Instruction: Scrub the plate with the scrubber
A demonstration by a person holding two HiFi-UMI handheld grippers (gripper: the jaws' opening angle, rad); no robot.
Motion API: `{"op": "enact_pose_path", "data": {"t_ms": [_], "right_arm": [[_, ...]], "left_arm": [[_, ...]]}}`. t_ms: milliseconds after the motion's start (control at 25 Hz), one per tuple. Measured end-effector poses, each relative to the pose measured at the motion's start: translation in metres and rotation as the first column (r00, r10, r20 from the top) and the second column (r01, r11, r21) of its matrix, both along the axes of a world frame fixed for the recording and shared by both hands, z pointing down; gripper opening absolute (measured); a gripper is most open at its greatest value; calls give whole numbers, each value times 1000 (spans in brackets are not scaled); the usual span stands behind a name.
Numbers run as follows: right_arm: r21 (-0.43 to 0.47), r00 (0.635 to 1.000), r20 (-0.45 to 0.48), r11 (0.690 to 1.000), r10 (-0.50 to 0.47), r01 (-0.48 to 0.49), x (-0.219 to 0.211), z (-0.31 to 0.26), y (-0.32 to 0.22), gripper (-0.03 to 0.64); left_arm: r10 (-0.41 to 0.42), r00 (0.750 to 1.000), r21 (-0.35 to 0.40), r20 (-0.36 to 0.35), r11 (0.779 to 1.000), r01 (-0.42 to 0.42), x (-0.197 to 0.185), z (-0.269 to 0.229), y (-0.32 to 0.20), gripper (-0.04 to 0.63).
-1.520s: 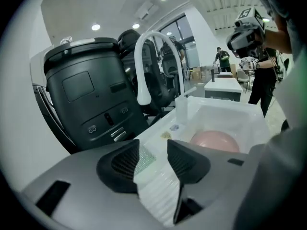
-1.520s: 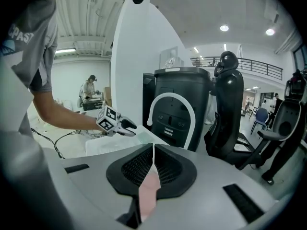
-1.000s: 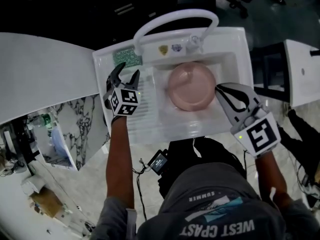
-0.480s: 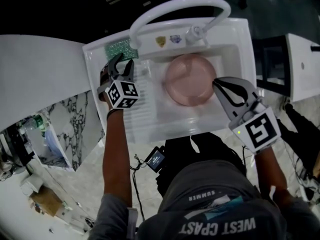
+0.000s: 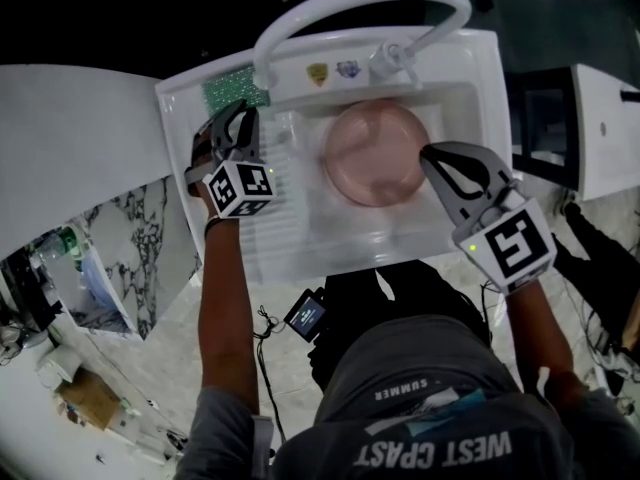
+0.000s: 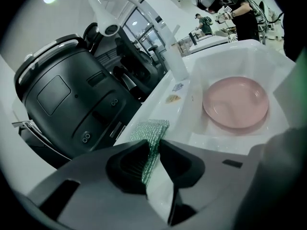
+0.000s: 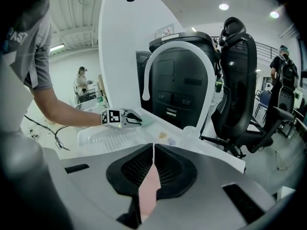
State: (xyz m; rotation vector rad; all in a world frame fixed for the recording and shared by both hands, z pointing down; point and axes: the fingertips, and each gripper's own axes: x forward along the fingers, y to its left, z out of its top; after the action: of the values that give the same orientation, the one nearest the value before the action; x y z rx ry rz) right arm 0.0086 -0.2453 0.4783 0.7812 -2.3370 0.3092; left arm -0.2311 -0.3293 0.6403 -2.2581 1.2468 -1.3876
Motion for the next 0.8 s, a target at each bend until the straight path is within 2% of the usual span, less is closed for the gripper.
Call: {"op": "enact_pose_path", "data": {"t_ms": [160, 320, 600, 640, 720, 800], "right_arm": [[-18, 998, -30, 998, 60, -60, 15, 23, -10, 34], [-15, 992, -14, 992, 123, -123, 27, 51, -25, 34], [-90, 979, -5, 974, 206, -206, 49, 113, -45, 41], [-102, 976, -15, 971, 216, -216, 52, 122, -47, 52], [-124, 973, -34, 965, 230, -233, 56, 141, -52, 115], [-146, 971, -55, 960, 234, -240, 56, 160, -55, 121]], "left_arm": [[-17, 999, 47, -35, 999, 18, 3, -16, 0, 67], [-19, 998, 117, -67, 993, 27, 6, -45, 2, 61], [-1, 993, 185, -120, 982, 24, 16, -90, 13, 60], [4, 992, 189, -127, 982, 20, 19, -95, 16, 60], [17, 991, 192, -136, 981, 9, 24, -104, 23, 60], [29, 989, 190, -144, 982, -2, 28, -110, 31, 60]]}}
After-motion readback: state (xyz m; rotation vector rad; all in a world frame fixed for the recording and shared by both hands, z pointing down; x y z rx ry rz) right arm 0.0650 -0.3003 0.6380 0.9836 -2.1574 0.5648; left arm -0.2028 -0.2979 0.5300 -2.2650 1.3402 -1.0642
